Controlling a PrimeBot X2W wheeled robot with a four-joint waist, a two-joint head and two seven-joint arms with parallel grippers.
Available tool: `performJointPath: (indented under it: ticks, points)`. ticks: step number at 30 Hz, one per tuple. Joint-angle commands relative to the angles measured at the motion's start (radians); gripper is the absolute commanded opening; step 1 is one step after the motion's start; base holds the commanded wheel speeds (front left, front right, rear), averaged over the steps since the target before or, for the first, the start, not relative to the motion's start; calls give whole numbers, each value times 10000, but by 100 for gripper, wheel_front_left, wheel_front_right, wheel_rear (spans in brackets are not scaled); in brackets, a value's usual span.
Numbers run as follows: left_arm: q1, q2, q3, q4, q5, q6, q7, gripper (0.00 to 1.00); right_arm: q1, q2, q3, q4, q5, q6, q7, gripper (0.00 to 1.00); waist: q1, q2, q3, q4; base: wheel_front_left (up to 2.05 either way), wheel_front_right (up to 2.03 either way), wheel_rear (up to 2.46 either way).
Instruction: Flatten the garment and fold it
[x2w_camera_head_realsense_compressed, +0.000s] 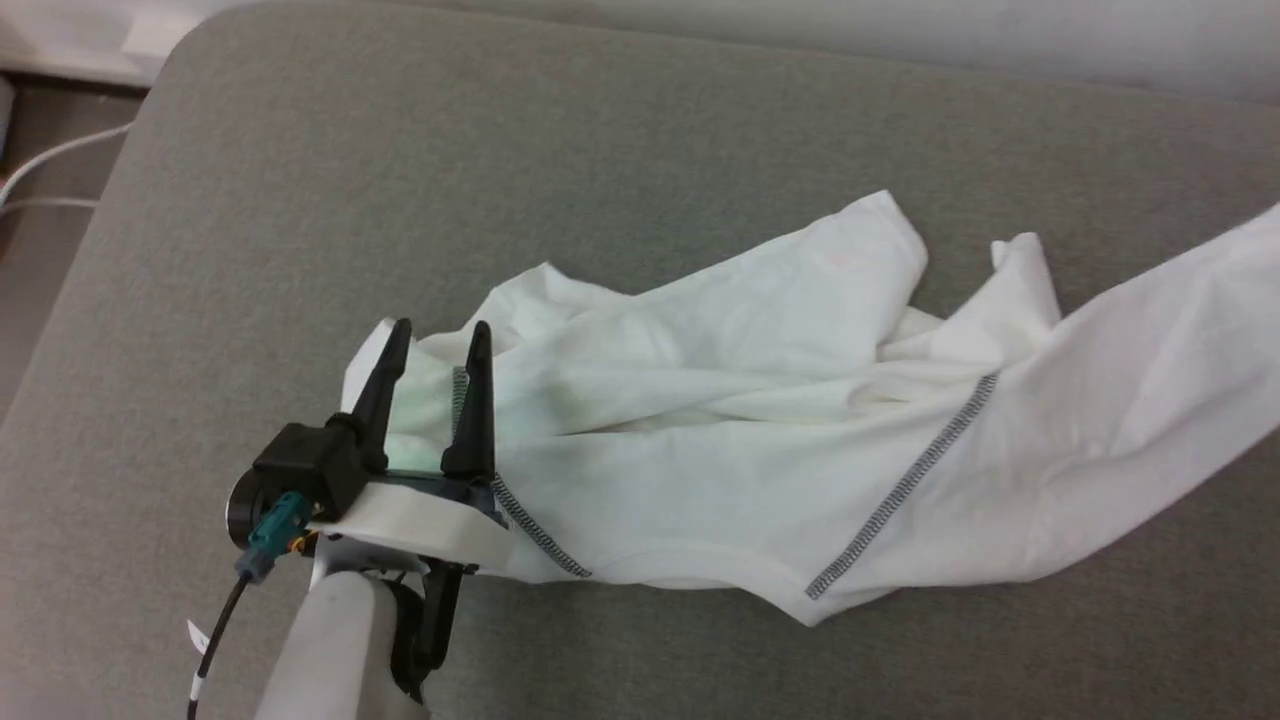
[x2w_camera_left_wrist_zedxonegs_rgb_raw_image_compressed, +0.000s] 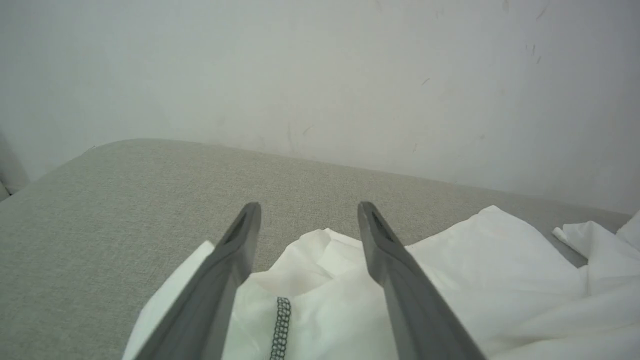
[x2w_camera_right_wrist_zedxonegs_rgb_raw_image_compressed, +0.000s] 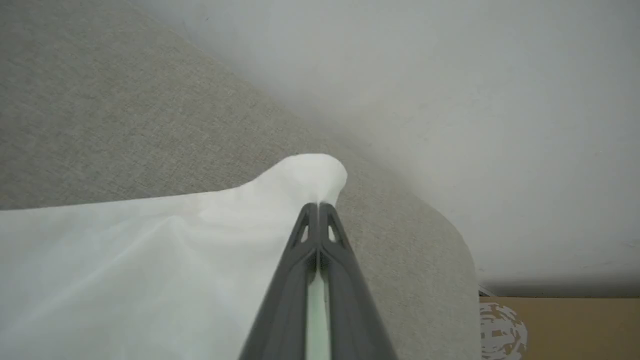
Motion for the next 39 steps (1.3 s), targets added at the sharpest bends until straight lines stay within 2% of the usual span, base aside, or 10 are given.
performJointPath:
  ticks: [1,2,3,12,16,20,24,30,33,39]
  points:
    - [-193,-36,-35,79,-49,-86,-47,100,-125,159,91,460,-41,-23,-146,32,-3,0,421,486,0,0,0]
    - [-216,-39,-56,129,-60,-87,-47,100,-154,248,122,894,-22,-23,-186,60,-3,0,404,503,0,0,0]
    - [-226,-41,-69,180,-65,-84,-47,100,-188,324,154,1263,-27,-23,-241,100,-3,0,364,505,0,0,0]
    - [86,-45,220,434,46,-127,-47,100,-538,946,461,2602,608,-23,-1763,100,-3,0,-701,-68,0,0,0]
    - [402,-37,492,460,108,-174,-47,100,-276,1272,988,2132,1342,-23,-2501,100,-3,0,-1365,-435,0,0,0]
    - [829,-36,773,365,133,-195,-47,100,537,1501,1855,811,2389,-23,-2788,100,-3,0,-1910,-729,0,0,0]
    - [1296,-38,1041,162,161,-122,-47,100,1842,1549,3035,-1241,3523,-23,-2395,100,-3,0,-2246,-953,0,0,0]
    - [1770,-41,1216,-36,196,-119,-47,100,3564,1089,5347,-4051,4725,-23,-884,100,-3,0,-2401,-999,0,0,0]
    - [1830,-43,1158,-28,216,-137,-47,100,3875,717,6342,-4704,5071,-23,-221,100,-3,0,-2391,-870,0,0,0]
    - [1763,-46,989,2,156,-124,-47,100,3743,352,7397,-4706,5184,-23,390,100,-3,0,-2216,-536,0,0,0]
